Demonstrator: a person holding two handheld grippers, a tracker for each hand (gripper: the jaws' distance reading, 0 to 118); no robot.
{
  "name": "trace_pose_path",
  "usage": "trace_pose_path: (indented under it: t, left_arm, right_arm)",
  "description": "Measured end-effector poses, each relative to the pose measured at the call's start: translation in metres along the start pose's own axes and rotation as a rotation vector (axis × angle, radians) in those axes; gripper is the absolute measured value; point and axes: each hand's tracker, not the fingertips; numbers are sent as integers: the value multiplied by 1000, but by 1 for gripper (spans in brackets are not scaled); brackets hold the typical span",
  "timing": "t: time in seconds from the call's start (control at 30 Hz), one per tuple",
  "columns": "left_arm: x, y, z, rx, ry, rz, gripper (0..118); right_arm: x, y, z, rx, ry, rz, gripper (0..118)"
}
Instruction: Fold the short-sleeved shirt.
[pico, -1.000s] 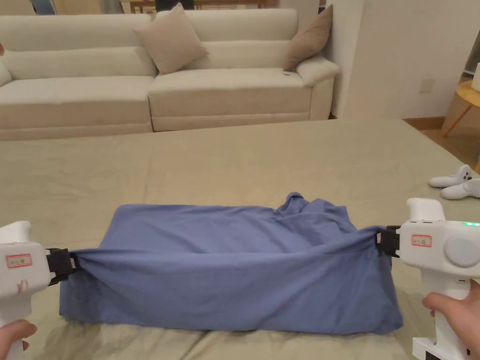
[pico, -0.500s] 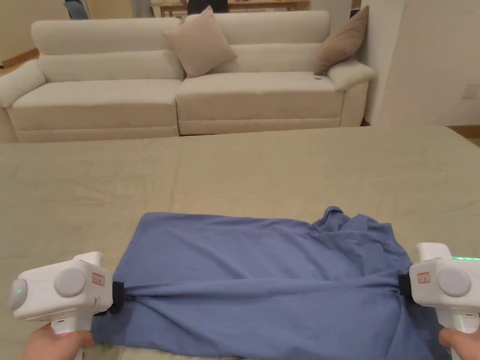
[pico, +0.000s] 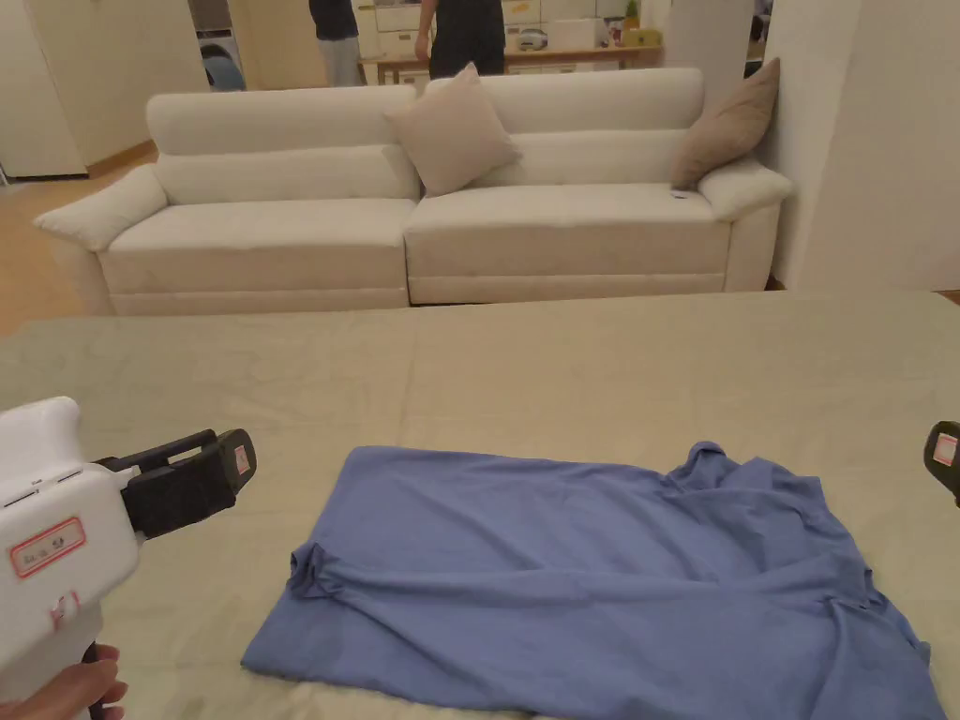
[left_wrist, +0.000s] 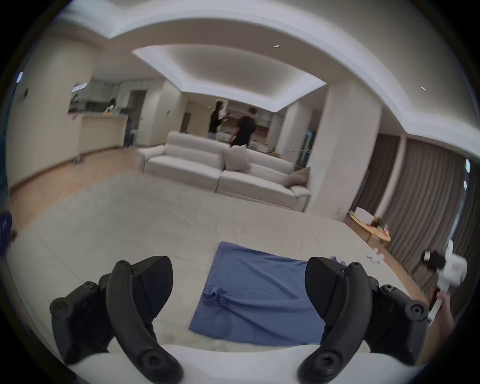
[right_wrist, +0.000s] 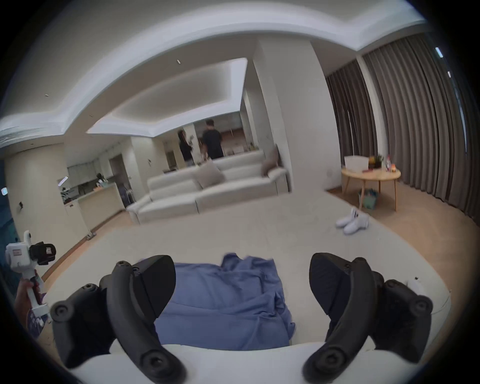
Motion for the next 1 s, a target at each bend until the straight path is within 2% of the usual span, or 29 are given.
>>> trace_pose_path:
  t: [0.03, 0.07, 0.1, 0.13, 0.17, 0.2, 0.27, 0.37, 0.53, 0.63, 0.73, 0.77, 0.83, 0.87, 1.0]
  left_arm:
    - [4, 1, 21, 23, 15, -44, 99]
    - [9, 0, 34, 63, 41, -84, 76]
    - [12, 0, 50, 86, 69, -133, 41]
    - [12, 0, 60, 80, 74, -149, 6]
    - [11, -2, 68, 81, 82, -139, 0]
    - [7, -3, 69, 57, 49, -117, 0]
    - [4, -8, 67, -27, 29, -92, 0]
    - [1, -22, 43, -123, 72, -191, 0]
    - [-24, -59, -38, -364, 2, -133, 0]
    - [-35, -83, -90, -501, -37, -78, 0]
    - [-35, -99, -125, -533, -52, -121, 0]
    - [-36, -103, -137, -551, -65, -151, 18]
    - [-38, -114, -163, -609, -18, -200, 103]
    - [-40, -120, -169, -622, -19, -221, 118]
    - [-50, -141, -193, -695, 16, -253, 116]
  right_arm:
    - [-5, 5, 18, -12, 41, 8, 106]
    - [-10, 9, 33, -24, 34, 14, 99]
    - [-16, 10, 49, 14, 41, 37, 84]
    - [-18, 11, 60, 65, 43, 53, 56]
    - [-22, 11, 68, 71, 31, 62, 7]
    - [-27, 12, 77, 82, 16, 72, 0]
    - [-34, 15, 88, 87, 53, 73, 0]
    - [-45, 13, 95, 97, 31, 103, 0]
    - [-51, 9, 82, 52, 33, 113, 0]
    - [-47, 4, 73, 23, 33, 78, 0]
    - [-39, -1, 64, -2, 2, 81, 0]
    - [-38, -3, 61, -9, -9, 84, 0]
    - [-30, -5, 56, -32, -17, 80, 0]
    - [-28, -8, 53, -40, -21, 74, 0]
    - [-18, -18, 44, -78, -36, 41, 0]
